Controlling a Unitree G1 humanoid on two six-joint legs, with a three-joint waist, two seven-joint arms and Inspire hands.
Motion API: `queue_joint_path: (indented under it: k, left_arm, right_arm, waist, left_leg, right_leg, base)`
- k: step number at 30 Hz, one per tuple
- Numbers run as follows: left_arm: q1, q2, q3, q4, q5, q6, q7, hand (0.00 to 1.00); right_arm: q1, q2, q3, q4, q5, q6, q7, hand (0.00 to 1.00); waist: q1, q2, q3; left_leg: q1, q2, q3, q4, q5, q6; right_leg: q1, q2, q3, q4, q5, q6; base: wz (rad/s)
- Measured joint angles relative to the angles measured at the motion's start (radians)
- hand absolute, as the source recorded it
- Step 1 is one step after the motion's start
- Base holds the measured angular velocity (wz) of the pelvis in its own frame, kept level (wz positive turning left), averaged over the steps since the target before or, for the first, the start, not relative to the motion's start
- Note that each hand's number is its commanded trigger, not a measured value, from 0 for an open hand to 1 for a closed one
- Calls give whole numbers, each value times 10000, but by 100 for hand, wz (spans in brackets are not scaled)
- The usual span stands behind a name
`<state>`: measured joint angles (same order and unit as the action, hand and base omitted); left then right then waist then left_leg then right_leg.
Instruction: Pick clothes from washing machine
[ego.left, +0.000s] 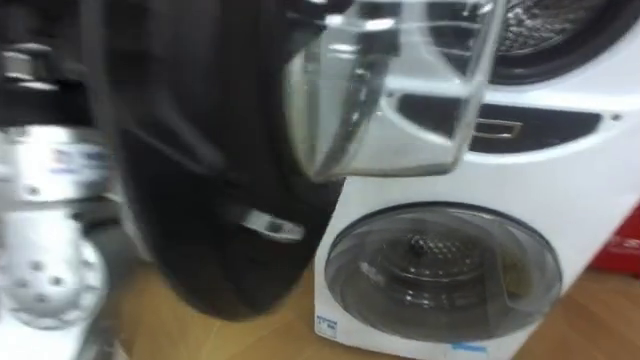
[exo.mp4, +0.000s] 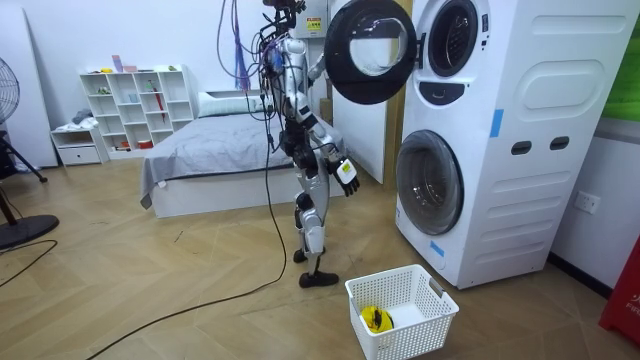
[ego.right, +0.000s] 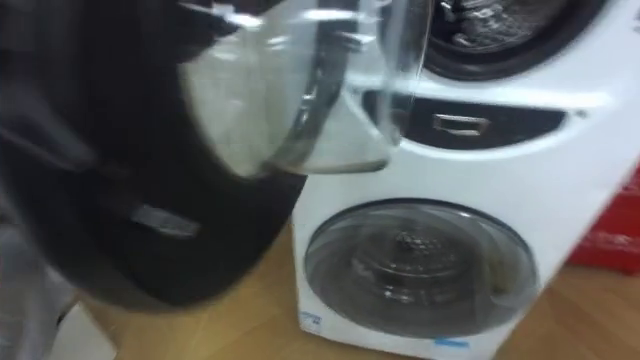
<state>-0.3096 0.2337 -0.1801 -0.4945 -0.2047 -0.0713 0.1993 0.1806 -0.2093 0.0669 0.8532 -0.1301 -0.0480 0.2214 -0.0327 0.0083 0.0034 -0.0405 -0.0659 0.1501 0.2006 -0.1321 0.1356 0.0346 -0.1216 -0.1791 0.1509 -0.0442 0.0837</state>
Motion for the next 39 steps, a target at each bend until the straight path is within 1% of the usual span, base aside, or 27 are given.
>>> queue_joint_path:
  k: [1,2,3,4,5,6,7,8,10,11,13,16,18,20,23,25,26,28,29,31,32,33,34,36,37,38,39]
  left_arm:
    - [5,-12,-256,91,-8,-35,-250,0]
    - [78,-42,-714,200,-63,-85,-661,0]
    - [147,-103,-1130,309,-260,-97,-1055,0]
    - [314,-147,-1433,357,-465,-101,-1447,0]
    - [423,-171,-1557,402,-570,-104,-1642,0]
    - [592,-216,-1883,614,-700,-104,-2072,0]
    - [880,-240,-2135,836,-669,-125,-2410,0]
    - [1056,-266,-2215,970,-663,-140,-2569,0]
    - [1723,-305,-2516,1333,-641,-138,-3022,0]
    - [1837,-305,-2572,1380,-641,-137,-3116,0]
    - [2221,-281,-2697,1467,-687,-146,-3462,0]
    - [2590,-184,-2977,1500,-796,-144,-3761,0]
    - [2618,-185,-3222,1509,-897,-145,-4039,0]
    - [2616,-195,-3411,1569,-985,-144,-4306,0]
    - [2613,-199,-3860,1775,-979,-146,-4509,0]
    - [2475,-234,-4480,1913,-909,-145,-4594,0]
    - [2376,-266,-4653,1993,-837,-144,-4654,0]
    - [1867,-432,-5395,2400,-337,-140,-4795,0]
    - [1736,-520,-5526,2515,-173,-134,-4873,0]
    - [1277,-857,-5901,2993,236,-126,-5102,0]
    - [1187,-953,-5972,3190,239,-126,-5156,0]
    - [1070,-1123,-6091,3607,239,-125,-5208,0]
    - [994,-1252,-6153,4024,258,-115,-5281,0]
    - [987,-1317,-6174,4619,351,-108,-5309,0]
    - [987,-1313,-6163,4990,575,-107,-5311,0]
    - [987,-1298,-6149,5180,661,-108,-5311,0]
    - [990,-1240,-6101,5562,854,-110,-5312,0]
  right_arm:
    - [-8,30,22,32,64,-43,1,0]
    - [-56,59,126,103,213,-89,-12,0]
    - [-55,72,232,146,338,-153,-92,0]
    - [-81,88,289,147,370,-172,-183,0]
    - [-98,105,293,150,370,-172,-223,0]
    - [-98,141,301,166,401,-168,-261,0]
    - [-102,170,312,167,400,-168,-285,0]
    - [-114,194,315,170,399,-169,-301,0]
    - [-190,284,323,175,399,-174,-358,0]
    - [-223,298,328,177,398,-174,-358,0]
    - [-282,380,453,175,426,-177,-351,0]
    - [-414,408,687,178,525,-175,-219,0]
    - [-573,409,767,185,635,-177,-184,0]
    - [-760,400,904,228,647,-189,-174,0]
    - [-964,378,1168,354,614,-293,-217,0]
    - [-1216,376,1604,504,630,-295,-223,0]
    - [-1263,374,1709,535,656,-295,-222,0]
    - [-1396,378,1872,542,628,-291,-207,0]
    - [-1445,378,1871,540,600,-291,-198,0]
    - [-1658,389,1884,530,571,-281,-71,0]
    - [-1682,390,1884,536,575,-278,-23,0]
    - [-1707,388,1881,538,579,-277,22,0]
    - [-1711,388,1878,539,596,-252,20,0]
    - [-1704,368,1870,563,687,-247,13,0]
    - [-1697,350,1833,617,840,-247,27,0]
    - [-1687,348,1810,636,884,-246,34,0]
    - [-1639,354,1694,628,890,-246,37,0]
  waist:
    - [-79,-42,-10]
    - [-202,-91,-20]
    - [-307,-132,-45]
    - [-401,-147,-45]
    - [-479,-148,-35]
    - [-546,-168,-20]
    - [-547,-198,-2]
    - [-556,-220,8]
    - [-695,-257,27]
    - [-695,-266,34]
    - [-714,-402,109]
    - [-741,-423,56]
    - [-733,-456,65]
    - [-758,-517,42]
    - [-956,-531,31]
    - [-1214,-524,34]
    - [-1287,-522,34]
    - [-1625,-420,73]
    - [-1686,-383,91]
    - [-1928,-249,129]
    - [-2015,-231,127]
    - [-2191,-204,120]
    - [-2291,-199,127]
    - [-2481,-182,140]
    - [-2605,-244,207]
    - [-2609,-137,197]
    - [-2607,-147,247]
  left_leg:
    - [11,5,49,-17,1,1]
    - [22,26,159,-34,1,2]
    - [42,52,264,-42,0,1]
    - [15,84,347,-60,4,-8]
    - [19,101,359,-74,10,-20]
    - [85,126,390,-141,31,-55]
    - [177,176,459,-207,25,-105]
    - [219,196,481,-220,13,-134]
    - [295,240,499,-283,11,-231]
    - [299,242,499,-317,25,-254]
    - [339,264,493,-347,25,-325]
    - [392,310,510,-330,16,-358]
    - [395,350,523,-347,-19,-417]
    - [396,389,520,-372,-57,-479]
    - [473,455,521,-436,-122,-571]
    - [477,534,532,-439,-199,-645]
    - [486,543,532,-452,-208,-654]
    - [550,551,544,-516,-228,-679]
    - [570,551,581,-532,-230,-679]
    - [717,542,685,-677,-257,-692]
    - [748,542,688,-682,-264,-700]
    - [805,550,721,-714,-284,-718]
    - [870,581,868,-723,-308,-744]
    - [921,629,943,-688,-377,-782]
    - [924,654,940,-666,-406,-800]
    - [923,669,945,-666,-414,-810]
    - [919,690,1007,-657,-427,-830]
  right_leg:
    - [-5,4,24,-3,-1,3]
    - [-26,23,96,-11,-13,20]
    - [-98,28,140,-8,-38,57]
    - [-169,53,169,-12,-45,56]
    - [-177,67,179,-13,-48,50]
    - [-174,96,180,-12,-62,26]
    - [-155,141,158,-4,-68,-12]
    - [-152,159,143,0,-90,-50]
    - [-160,207,135,-5,-189,-146]
    - [-169,212,136,-6,-229,-153]
    - [-184,245,135,-10,-421,-193]
    - [-176,301,161,-10,-542,-230]
    - [-178,339,160,-13,-568,-259]
    - [-170,381,148,-13,-593,-300]
    - [-140,441,137,4,-624,-339]
    - [-160,525,202,-2,-624,-340]
    - [-156,542,278,-6,-624,-340]
    - [-152,585,481,-27,-625,-341]
    - [-163,590,560,-24,-625,-341]
    - [-174,650,959,-37,-625,-341]
    - [-162,661,990,-50,-625,-341]
    - [-141,684,1047,-62,-625,-341]
    - [-148,724,1208,-59,-632,-355]
    - [-142,784,1344,-56,-637,-383]
    - [-154,815,1377,-58,-630,-399]
    - [-165,837,1388,-62,-618,-419]
    - [-187,868,1459,-91,-622,-468]
  base:
    - [-22]
    - [-27]
    - [-35]
    - [-25]
    - [-19]
    - [-15]
    - [-16]
    - [-16]
    - [-3]
    - [0]
    - [0]
    - [-1]
    - [0]
    - [-3]
    - [-5]
    - [-7]
    - [-10]
    - [-10]
    - [-28]
    - [-50]
    - [-38]
    - [-32]
    - [-33]
    - [-29]
    - [-17]
    - [-17]
    - [-18]
